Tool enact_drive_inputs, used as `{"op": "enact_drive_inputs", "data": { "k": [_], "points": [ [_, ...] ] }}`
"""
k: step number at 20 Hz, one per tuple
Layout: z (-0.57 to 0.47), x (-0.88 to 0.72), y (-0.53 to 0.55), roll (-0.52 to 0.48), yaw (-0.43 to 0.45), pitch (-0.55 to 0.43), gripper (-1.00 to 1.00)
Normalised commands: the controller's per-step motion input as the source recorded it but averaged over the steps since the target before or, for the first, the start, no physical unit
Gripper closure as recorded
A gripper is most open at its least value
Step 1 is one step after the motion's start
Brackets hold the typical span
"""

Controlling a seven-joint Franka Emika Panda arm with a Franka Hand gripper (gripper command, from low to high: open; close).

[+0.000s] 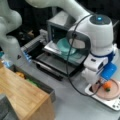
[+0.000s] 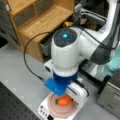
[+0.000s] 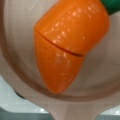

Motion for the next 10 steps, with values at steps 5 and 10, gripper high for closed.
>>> {"op": "enact_drive_inputs", "data": {
  "k": [5,10],
  "points": [
    [0.08,0.39,0.16,-0.367,-0.016,0.257,-1.00],
    [0.02,0.38,0.20,-0.409,-0.027,0.220,-1.00]
  ]
}}
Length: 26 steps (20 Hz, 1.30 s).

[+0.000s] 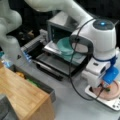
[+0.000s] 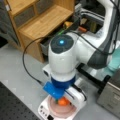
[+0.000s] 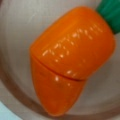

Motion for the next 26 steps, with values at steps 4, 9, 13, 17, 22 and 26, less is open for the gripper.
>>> {"op": "enact_drive_inputs", "data": {
  "k": [4,9,13,17,22,26],
  "points": [
    [-0.01,0.37,0.24,-0.424,-0.007,0.191,-1.00],
    [0.04,0.34,0.18,-0.368,0.017,0.173,-1.00],
    [0.10,0.31,0.06,-0.324,0.033,0.148,-1.00],
    [0.11,0.25,-0.03,-0.292,0.060,0.137,-1.00],
    [0.11,0.20,-0.10,-0.252,0.097,0.131,-1.00],
    [0.08,0.18,-0.05,-0.234,0.105,0.132,-1.00]
  ]
}}
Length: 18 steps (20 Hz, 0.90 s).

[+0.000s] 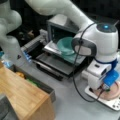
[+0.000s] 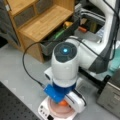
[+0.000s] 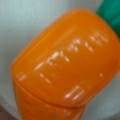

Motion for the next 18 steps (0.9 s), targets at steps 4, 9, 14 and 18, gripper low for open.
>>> {"op": "enact_drive_inputs", "data": {
  "k": [4,9,14,18],
  "points": [
    [0.06,0.18,0.03,-0.239,0.106,0.139,-1.00],
    [0.02,0.19,0.06,-0.264,0.104,0.132,-1.00],
    [-0.01,0.21,0.07,-0.289,0.107,0.122,-1.00],
    [-0.02,0.25,0.07,-0.292,0.110,0.100,-1.00]
  ]
}}
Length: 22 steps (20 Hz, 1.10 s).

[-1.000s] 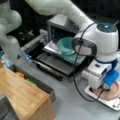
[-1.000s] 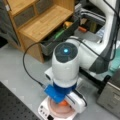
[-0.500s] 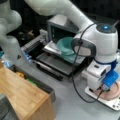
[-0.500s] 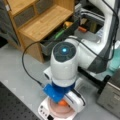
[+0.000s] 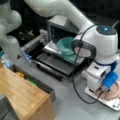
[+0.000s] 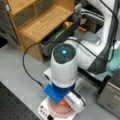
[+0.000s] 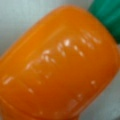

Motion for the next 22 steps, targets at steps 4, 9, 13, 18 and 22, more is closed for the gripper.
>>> {"op": "enact_drive_inputs", "data": {
  "k": [4,9,13,18,22],
  "points": [
    [0.02,0.28,0.07,-0.320,0.104,0.086,-1.00],
    [0.04,0.29,0.09,-0.308,0.091,0.095,1.00],
    [0.06,0.29,0.10,-0.285,0.088,0.093,1.00],
    [0.06,0.29,0.11,-0.272,0.085,0.079,1.00],
    [0.07,0.27,0.12,-0.270,0.080,0.084,1.00]
  ]
}}
